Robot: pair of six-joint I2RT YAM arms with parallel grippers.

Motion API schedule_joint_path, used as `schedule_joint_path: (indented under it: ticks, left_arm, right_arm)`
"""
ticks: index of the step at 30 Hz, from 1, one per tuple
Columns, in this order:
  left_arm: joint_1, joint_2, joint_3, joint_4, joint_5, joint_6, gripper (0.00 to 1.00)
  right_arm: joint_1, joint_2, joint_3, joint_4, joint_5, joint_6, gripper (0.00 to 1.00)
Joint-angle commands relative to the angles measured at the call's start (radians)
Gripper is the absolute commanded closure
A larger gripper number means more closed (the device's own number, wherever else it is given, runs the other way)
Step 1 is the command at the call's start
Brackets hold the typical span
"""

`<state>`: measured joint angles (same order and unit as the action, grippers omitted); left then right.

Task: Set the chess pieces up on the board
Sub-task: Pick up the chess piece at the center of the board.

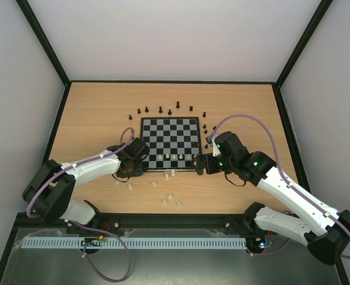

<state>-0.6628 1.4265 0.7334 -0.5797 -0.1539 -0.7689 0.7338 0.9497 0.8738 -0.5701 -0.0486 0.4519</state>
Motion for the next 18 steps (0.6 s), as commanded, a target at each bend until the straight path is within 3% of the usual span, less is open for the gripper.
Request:
schedule_joint_path:
  ticks: [1, 18]
  left_arm:
    - [-0.003, 0.013, -0.012, 0.002, -0.008, 0.000, 0.67]
    - [-0.003, -0.028, -0.052, 0.005, 0.010, -0.020, 0.71]
  right_arm:
    - [0.010, -0.014, -0.012, -0.006, -0.008, -0.012, 0.01]
    - [0.015, -0.012, -0.015, -0.004, -0.010, -0.012, 0.01]
